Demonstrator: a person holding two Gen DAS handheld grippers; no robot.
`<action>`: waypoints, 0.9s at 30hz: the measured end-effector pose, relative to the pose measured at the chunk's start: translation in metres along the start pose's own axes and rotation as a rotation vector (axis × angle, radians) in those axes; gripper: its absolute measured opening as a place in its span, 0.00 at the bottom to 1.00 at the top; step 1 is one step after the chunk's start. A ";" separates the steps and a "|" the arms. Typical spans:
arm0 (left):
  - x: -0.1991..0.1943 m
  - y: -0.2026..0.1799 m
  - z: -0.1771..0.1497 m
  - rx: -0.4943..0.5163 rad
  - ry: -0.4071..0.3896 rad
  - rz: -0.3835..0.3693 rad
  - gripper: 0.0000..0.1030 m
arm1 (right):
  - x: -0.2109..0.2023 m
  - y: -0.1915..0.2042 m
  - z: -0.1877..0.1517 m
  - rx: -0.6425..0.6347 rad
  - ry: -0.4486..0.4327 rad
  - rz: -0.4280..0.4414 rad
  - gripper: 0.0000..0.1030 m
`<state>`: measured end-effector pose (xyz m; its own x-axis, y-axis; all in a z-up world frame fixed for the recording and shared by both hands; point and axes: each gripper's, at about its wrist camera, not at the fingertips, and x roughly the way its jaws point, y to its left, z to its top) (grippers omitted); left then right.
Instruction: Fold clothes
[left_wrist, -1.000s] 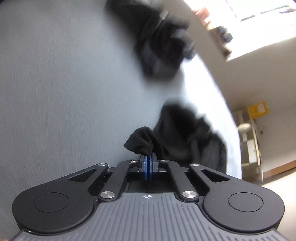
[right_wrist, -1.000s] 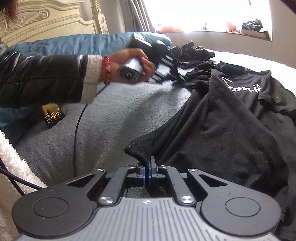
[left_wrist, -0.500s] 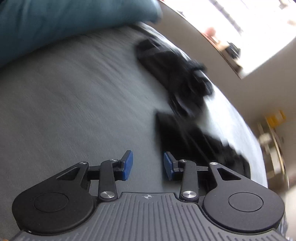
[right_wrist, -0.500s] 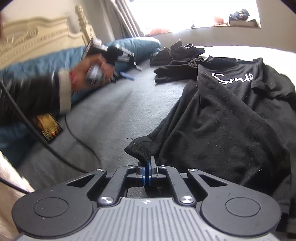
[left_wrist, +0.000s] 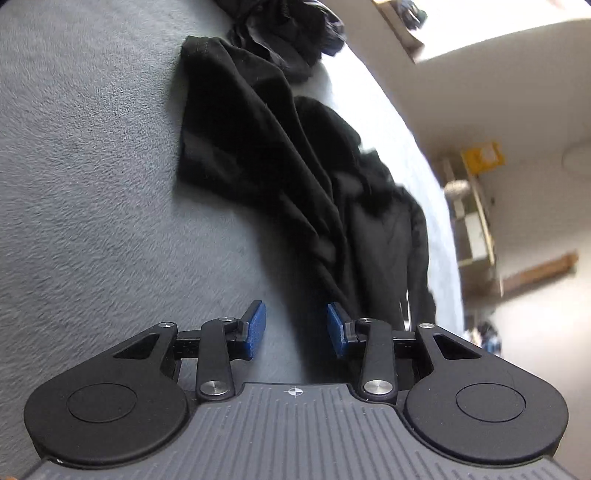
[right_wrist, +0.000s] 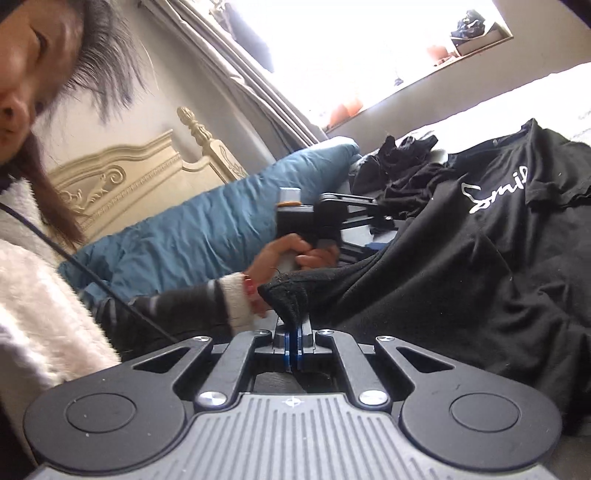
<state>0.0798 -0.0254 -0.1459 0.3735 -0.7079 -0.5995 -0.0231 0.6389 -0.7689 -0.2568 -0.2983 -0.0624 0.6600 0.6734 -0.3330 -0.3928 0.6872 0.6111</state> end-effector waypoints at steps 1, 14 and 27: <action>0.002 0.001 0.001 -0.011 -0.004 -0.002 0.35 | -0.003 0.001 0.001 0.004 -0.002 -0.002 0.03; -0.023 0.043 0.001 -0.261 -0.091 -0.111 0.34 | -0.010 -0.011 0.001 0.038 0.041 -0.064 0.03; -0.003 0.020 -0.003 -0.156 -0.059 -0.084 0.30 | -0.008 -0.014 -0.005 0.043 0.054 -0.095 0.03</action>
<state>0.0755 -0.0118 -0.1602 0.4341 -0.7350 -0.5209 -0.1310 0.5206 -0.8437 -0.2597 -0.3127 -0.0717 0.6570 0.6205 -0.4282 -0.3015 0.7368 0.6051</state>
